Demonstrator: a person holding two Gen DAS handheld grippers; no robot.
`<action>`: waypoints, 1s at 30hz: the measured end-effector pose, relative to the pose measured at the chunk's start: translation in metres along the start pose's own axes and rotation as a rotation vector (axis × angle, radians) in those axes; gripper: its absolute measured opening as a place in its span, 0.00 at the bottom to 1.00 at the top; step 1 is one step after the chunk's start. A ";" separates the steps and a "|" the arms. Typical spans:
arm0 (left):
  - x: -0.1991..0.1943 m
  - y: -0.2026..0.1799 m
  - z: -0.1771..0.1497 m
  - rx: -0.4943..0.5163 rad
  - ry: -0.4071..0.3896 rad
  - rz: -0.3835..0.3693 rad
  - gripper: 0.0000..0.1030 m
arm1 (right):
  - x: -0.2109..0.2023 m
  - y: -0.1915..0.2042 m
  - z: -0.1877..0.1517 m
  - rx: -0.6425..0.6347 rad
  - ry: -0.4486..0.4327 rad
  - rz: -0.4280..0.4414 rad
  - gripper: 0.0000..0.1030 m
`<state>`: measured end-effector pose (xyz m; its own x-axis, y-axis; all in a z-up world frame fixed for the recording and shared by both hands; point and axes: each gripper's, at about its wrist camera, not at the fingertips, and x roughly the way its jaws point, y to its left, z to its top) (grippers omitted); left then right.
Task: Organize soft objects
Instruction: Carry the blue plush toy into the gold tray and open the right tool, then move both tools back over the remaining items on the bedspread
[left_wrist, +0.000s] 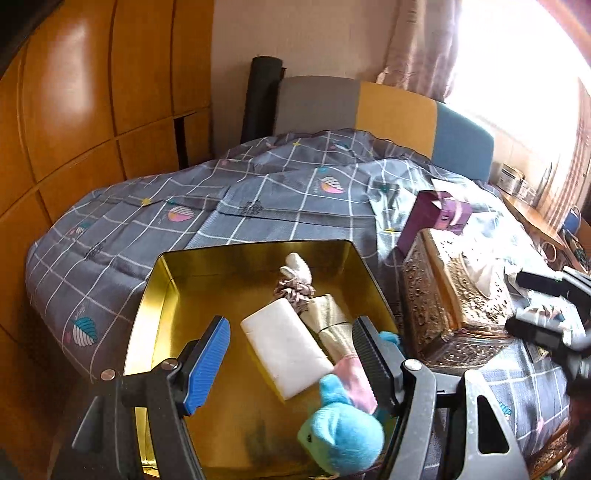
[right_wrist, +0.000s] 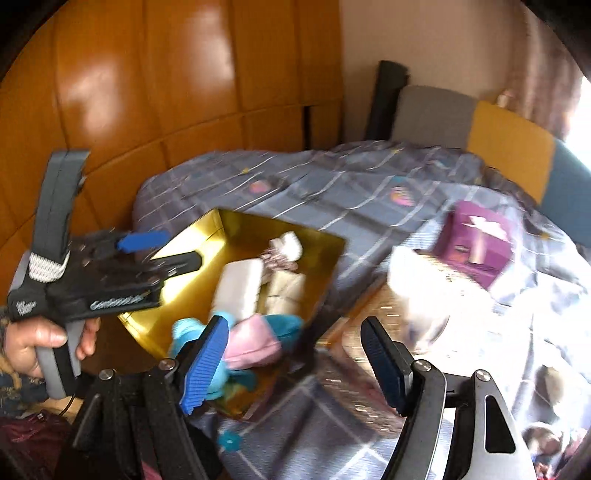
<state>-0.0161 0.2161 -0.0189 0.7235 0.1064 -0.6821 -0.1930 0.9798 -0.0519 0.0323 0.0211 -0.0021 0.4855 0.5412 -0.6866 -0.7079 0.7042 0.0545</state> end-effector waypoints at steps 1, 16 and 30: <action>-0.001 -0.002 0.000 0.006 -0.002 -0.002 0.68 | -0.005 -0.008 -0.001 0.018 -0.009 -0.019 0.73; -0.014 -0.052 0.013 0.138 -0.045 -0.054 0.68 | -0.059 -0.170 -0.042 0.365 -0.056 -0.406 0.75; -0.018 -0.118 0.026 0.277 -0.071 -0.127 0.68 | -0.111 -0.319 -0.144 0.759 -0.036 -0.798 0.77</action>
<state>0.0101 0.1030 0.0184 0.7765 -0.0181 -0.6299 0.0829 0.9938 0.0737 0.1306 -0.3298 -0.0475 0.6862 -0.1903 -0.7021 0.3091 0.9500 0.0447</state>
